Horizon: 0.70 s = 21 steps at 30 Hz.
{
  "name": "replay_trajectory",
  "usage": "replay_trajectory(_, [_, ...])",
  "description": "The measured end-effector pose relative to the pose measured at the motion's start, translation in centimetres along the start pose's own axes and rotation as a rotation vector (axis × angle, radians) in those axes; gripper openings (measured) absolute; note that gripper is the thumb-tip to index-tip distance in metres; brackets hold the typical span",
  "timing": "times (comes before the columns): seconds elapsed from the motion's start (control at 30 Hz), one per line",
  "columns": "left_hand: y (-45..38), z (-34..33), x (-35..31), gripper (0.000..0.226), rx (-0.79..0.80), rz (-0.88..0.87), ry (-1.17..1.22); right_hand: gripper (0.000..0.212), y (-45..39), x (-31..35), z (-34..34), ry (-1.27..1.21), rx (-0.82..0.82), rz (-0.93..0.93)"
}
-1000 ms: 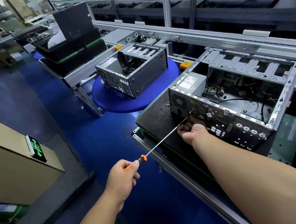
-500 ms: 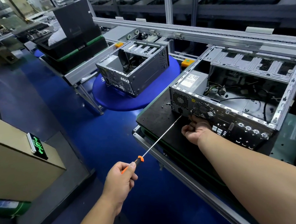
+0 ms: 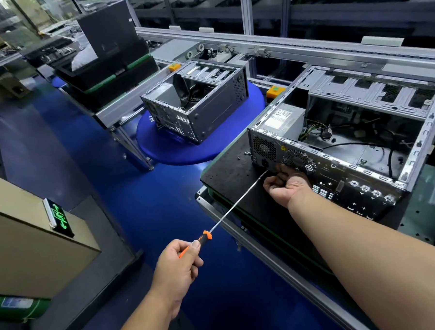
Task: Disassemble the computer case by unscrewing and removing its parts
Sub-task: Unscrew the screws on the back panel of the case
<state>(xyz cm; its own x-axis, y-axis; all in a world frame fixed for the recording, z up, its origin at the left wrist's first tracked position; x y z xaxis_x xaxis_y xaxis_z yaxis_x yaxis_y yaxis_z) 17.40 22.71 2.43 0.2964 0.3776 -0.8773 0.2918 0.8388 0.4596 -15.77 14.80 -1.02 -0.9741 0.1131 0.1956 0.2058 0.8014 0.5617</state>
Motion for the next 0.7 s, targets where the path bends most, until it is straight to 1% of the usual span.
replay_trajectory(0.07, [0.1, 0.0, 0.0, 0.025, -0.001, -0.005, 0.013, 0.026, 0.1, -0.2, 0.0, 0.037, 0.012, 0.01])
replay_trajectory(0.17, [0.3, -0.2, -0.2, 0.025, 0.008, -0.015, 0.039, 0.024, 0.7, -0.5, 0.7, 0.204, 0.001, -0.02])
replay_trajectory(0.23, [0.4, -0.5, -0.2, 0.025, 0.017, -0.021, 0.045, 0.019, 1.5, -0.3, 1.9, 0.268, 0.005, -0.049])
replay_trajectory(0.3, [0.5, -0.8, -0.3, 0.024, 0.033, -0.028, 0.047, 0.007, 2.3, 0.4, 3.2, 0.295, 0.034, -0.072])
replay_trajectory(0.33, [0.6, -1.0, -0.3, 0.023, 0.043, -0.031, 0.045, 0.006, 2.7, 0.9, 3.8, 0.303, 0.05, -0.076])
replay_trajectory(0.47, [1.1, -2.4, 0.3, 0.019, 0.078, -0.023, 0.035, 0.016, 3.3, 2.9, 5.6, 0.398, 0.032, -0.047])
replay_trajectory(0.53, [1.5, -3.4, 0.9, 0.019, 0.095, -0.014, 0.034, 0.026, 3.4, 3.7, 6.3, 0.436, 0.044, -0.045])
replay_trajectory(0.57, [1.8, -3.8, 1.1, 0.019, 0.104, -0.009, 0.035, 0.028, 3.4, 4.0, 6.5, 0.431, 0.065, -0.055])
replay_trajectory(0.7, [2.6, -5.5, 2.2, 0.023, 0.117, 0.004, 0.047, 0.025, 3.8, 4.7, 7.8, 0.312, 0.117, -0.11])
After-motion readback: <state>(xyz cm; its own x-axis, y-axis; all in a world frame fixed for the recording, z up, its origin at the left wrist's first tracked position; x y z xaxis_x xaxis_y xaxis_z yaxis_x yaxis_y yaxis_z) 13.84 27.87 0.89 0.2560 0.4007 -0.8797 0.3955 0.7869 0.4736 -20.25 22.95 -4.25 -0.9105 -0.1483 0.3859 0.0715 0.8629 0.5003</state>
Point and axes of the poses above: each hand's wrist, its own y-axis away from the middle knuckle, its own z-axis out of the back of the hand, x = y × z, the point moved 1 cm from there along -y, towards the middle knuckle, and after that the axes turned 12 degrees about x, right-handed, at the moved point
